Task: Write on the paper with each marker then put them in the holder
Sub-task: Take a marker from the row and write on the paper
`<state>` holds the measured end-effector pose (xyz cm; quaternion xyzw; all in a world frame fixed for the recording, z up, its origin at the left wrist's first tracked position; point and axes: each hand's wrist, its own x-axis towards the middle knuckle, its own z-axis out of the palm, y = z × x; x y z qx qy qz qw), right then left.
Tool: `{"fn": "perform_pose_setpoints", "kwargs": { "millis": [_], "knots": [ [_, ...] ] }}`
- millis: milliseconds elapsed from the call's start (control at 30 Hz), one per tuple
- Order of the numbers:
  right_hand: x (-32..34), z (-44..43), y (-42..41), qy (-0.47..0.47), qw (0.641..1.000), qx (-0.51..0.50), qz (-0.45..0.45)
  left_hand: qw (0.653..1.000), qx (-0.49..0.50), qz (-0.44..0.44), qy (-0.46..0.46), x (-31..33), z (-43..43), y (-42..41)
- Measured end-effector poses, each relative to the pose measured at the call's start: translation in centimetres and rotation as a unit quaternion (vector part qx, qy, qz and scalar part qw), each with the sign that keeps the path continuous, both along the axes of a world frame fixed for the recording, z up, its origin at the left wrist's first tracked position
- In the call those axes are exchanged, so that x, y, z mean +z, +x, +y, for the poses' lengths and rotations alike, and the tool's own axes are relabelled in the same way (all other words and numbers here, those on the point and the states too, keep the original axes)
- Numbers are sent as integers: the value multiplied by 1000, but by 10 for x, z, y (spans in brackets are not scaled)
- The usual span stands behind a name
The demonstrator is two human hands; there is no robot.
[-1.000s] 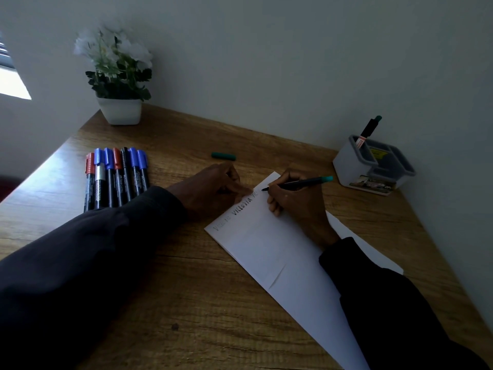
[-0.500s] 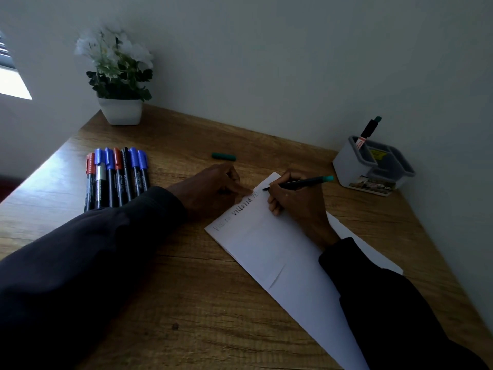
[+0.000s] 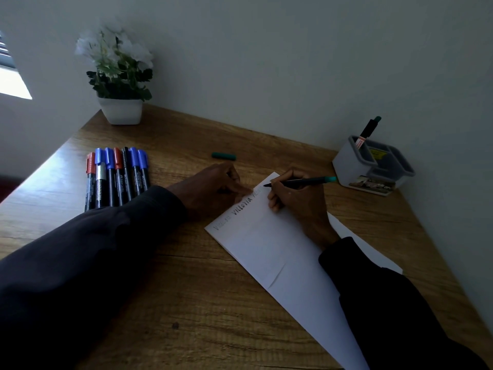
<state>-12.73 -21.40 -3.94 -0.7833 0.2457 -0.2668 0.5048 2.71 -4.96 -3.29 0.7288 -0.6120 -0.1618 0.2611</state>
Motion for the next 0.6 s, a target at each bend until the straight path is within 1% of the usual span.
{"fn": "perform_pose_setpoints", "kwargs": {
  "millis": [167, 300, 367, 467, 600],
  "knots": [
    [-2, -1, 2, -6, 999, 7, 35, 1000, 4, 28, -6, 1, 0, -1],
    [-2, -1, 3, -8, 999, 5, 47, 999, 9, 39, -13, 2, 0, -1],
    [-1, -1, 3, -4, 999, 3, 34, 1000, 7, 26, -10, 1, -1, -1],
    [1, 0, 1, 20, 1000, -10, -9, 1000, 8, 13, -6, 1, 0, -1],
    [0, -2, 2, 46, 999, -22, -18, 1000, -1, 7, -12, 0, 0, 0]
  ]
}}
